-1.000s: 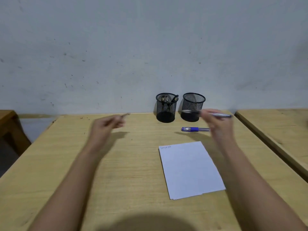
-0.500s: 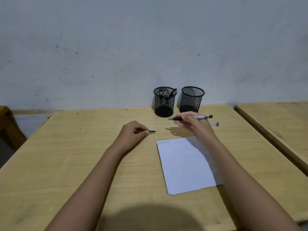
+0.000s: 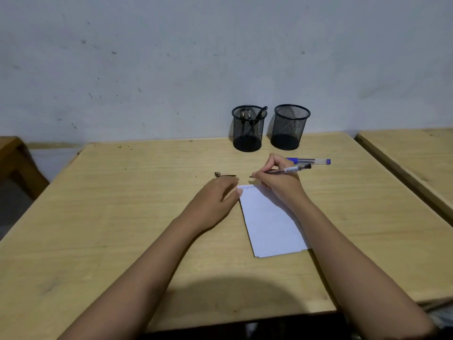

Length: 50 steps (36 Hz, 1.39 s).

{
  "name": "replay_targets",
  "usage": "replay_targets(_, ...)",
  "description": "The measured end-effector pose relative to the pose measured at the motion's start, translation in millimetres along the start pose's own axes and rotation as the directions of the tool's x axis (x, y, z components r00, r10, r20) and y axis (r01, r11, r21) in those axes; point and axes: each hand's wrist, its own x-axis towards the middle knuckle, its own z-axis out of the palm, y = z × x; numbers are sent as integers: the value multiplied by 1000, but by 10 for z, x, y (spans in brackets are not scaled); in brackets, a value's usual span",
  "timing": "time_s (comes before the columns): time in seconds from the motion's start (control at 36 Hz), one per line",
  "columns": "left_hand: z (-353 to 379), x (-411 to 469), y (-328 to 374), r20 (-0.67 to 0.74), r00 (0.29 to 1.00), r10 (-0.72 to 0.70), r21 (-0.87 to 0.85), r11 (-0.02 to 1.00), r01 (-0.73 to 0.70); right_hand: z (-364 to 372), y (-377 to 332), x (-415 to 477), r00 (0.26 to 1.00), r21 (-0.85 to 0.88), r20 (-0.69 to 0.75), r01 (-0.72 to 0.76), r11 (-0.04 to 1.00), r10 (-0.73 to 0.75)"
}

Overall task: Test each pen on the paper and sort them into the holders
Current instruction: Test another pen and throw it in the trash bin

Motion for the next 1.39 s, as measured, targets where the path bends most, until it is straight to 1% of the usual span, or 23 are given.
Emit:
replay_targets(0.11,51,-39,34,69,998,0,162,987,-12,-17,18,-3,1000,8,8,-9,1000,8)
replay_targets(0.28,74,-32,35,136,991,-8,298,954,-33,-25,10,26,1000,92,20,-16,996,14)
replay_targets(0.33,90,-30,16,157,987,-23,323,946,-30,-15,9,33,999,92,24,-32,995,30)
replay_targets(0.67,97,-27,3,206,977,-61,364,931,-18,32,-39,23,996,132,54,-81,988,74)
replay_targets(0.92,92,-30,15,204,977,-68,368,930,-12,23,-23,30,1000,10,-11,-19,1000,19)
replay_targets(1.06,96,-23,17,205,976,-69,370,929,-13,27,-14,33,1000,-5,-22,-13,1000,13)
replay_targets(1.11,97,-21,17,203,977,-67,369,929,-13,35,-2,36,999,-40,-38,12,999,-14)
replay_targets(1.22,98,-21,6,201,977,-64,375,927,-16,49,2,37,999,-89,-23,43,995,-45)
replay_targets(1.33,93,-28,27,176,984,-41,347,938,-23,23,5,35,993,-96,-84,80,992,-89)
replay_targets(1.39,72,-37,49,127,992,-17,308,951,-23,-1,-12,32,987,-89,-134,81,993,-92)
